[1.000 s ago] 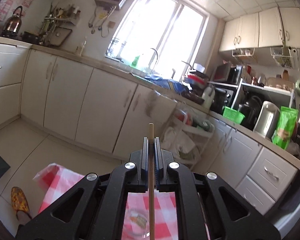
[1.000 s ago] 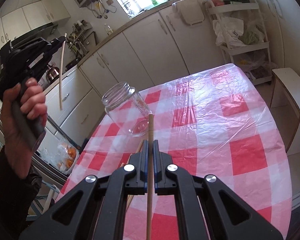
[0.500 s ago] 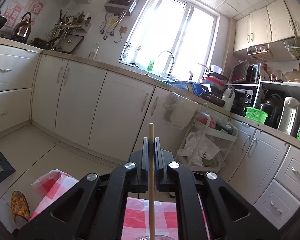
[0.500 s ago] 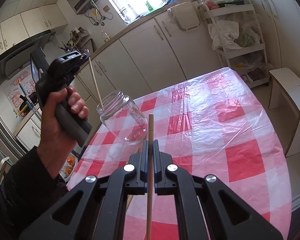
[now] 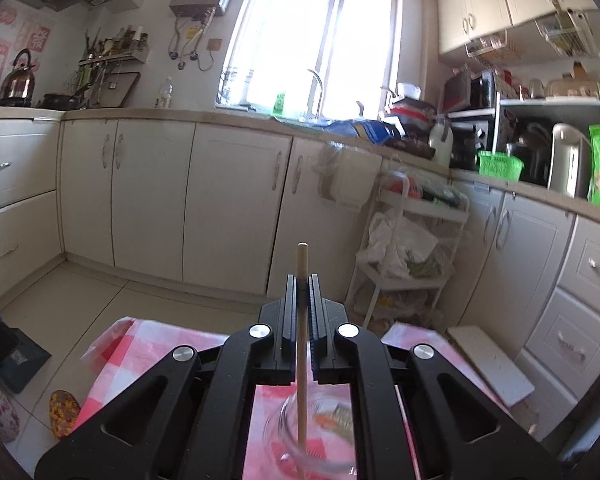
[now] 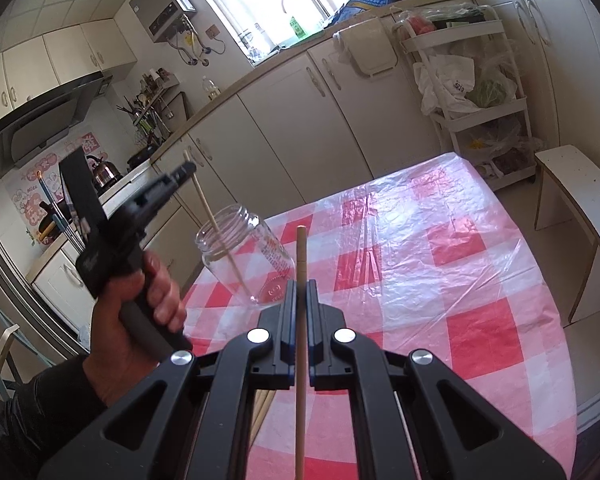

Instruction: Organize utensils

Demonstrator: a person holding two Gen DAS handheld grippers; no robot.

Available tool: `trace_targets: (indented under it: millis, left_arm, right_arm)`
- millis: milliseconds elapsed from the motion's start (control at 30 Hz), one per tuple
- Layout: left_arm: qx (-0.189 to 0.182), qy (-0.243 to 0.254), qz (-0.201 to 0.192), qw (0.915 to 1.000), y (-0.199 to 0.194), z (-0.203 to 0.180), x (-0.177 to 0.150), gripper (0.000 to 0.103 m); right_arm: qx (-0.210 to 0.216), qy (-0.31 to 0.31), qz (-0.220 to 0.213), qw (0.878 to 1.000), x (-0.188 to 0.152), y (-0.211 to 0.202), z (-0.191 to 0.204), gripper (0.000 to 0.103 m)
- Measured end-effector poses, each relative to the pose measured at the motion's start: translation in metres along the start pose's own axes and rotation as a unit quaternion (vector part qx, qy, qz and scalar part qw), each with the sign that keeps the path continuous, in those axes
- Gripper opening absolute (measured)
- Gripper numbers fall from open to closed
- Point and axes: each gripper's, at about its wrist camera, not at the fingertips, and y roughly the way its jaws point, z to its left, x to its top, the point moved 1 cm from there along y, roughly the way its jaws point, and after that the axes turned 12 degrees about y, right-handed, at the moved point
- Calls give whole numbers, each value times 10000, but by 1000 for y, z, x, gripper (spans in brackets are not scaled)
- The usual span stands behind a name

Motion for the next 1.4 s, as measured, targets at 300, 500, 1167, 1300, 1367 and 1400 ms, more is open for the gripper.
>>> trace_targets:
  millis: [300,500,1167,1300,1367,1400]
  left_arm:
    - [-6,88,426,9991,-37,15,-14,30]
    - [36,-84,520,9986,-65,34,-18,48]
    - [3,-777,1231,9893,-96,70,-81,59]
    - [16,-832,1224,9890,-96,75,-83,60]
    - [24,-900,1231,9883,-95,78,-82,60]
    - [18,-938,1234,9879,-95,79,-83,60]
  right_arm:
    - [237,-97,-202,9995,9,-1,29,5]
    - [463,-321,-375,9977,22,-1,61,3]
    - [-1882,-293,974,9769,27,127,13,3]
    - [-2132,-576,973,9704,22,140,19,41]
    - [-2294,-758,1020,9650,20,147,23,38]
    - [-2334,-801,1056,9633,18,151,22,29]
